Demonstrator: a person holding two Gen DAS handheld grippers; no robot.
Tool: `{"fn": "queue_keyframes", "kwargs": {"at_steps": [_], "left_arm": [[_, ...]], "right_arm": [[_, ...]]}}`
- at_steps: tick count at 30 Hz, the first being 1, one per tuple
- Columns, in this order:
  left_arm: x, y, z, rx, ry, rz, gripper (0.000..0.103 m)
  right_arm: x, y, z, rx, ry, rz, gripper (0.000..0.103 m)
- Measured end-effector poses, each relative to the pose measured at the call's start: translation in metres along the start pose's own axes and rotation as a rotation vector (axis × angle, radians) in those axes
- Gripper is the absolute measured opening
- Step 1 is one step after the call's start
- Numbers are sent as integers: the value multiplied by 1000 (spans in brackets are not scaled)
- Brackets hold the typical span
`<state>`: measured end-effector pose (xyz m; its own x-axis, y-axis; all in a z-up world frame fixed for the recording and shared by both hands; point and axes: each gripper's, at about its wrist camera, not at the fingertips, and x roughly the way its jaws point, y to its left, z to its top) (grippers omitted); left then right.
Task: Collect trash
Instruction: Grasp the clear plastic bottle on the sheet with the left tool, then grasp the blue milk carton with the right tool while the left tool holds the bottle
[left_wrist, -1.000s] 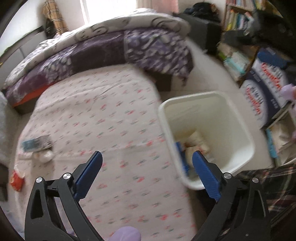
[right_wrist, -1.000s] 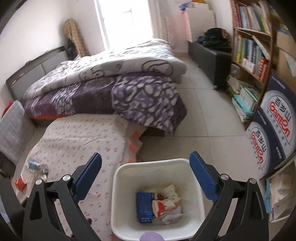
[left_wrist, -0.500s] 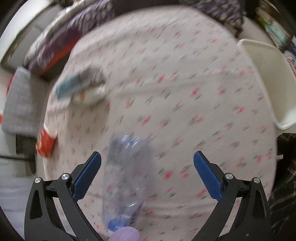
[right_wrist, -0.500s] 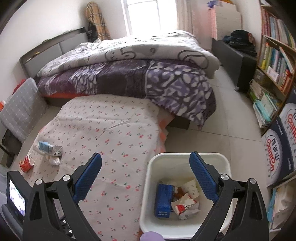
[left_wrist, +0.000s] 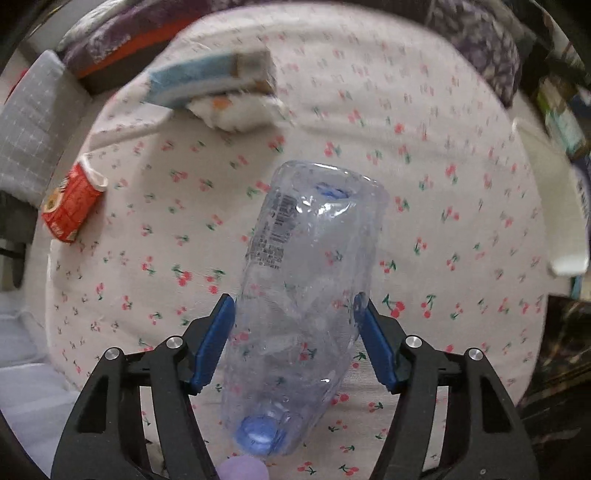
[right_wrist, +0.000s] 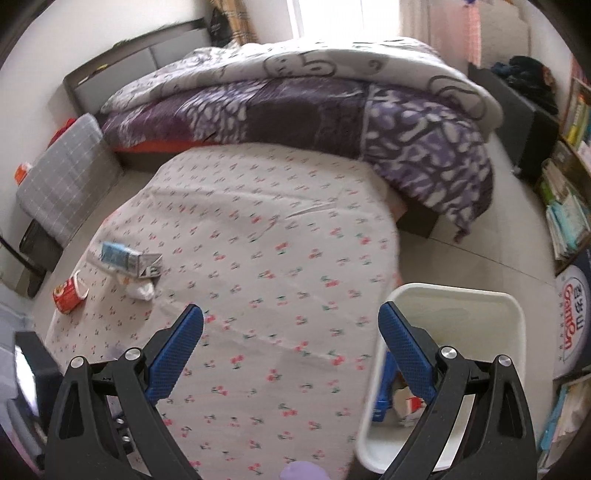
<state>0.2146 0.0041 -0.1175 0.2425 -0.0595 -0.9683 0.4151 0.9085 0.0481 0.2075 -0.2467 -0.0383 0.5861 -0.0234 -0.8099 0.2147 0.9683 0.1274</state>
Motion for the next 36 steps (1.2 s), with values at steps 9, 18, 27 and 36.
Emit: {"fn": "queue_keyframes", "kwargs": {"at_steps": [9, 18, 27, 36], "left_arm": [[-95, 79, -10, -211, -248, 22, 62], [-150, 142, -6, -484, -439, -12, 61], [-159, 158, -6, -498, -469, -19, 61], [-159, 173, -13, -555, -491, -22, 61]], "right_arm": [[46, 107, 10, -432, -30, 1, 93], [113, 228, 27, -602, 61, 51, 93], [163, 277, 43, -643, 71, -34, 90], [145, 261, 77, -451, 66, 76, 35]]}}
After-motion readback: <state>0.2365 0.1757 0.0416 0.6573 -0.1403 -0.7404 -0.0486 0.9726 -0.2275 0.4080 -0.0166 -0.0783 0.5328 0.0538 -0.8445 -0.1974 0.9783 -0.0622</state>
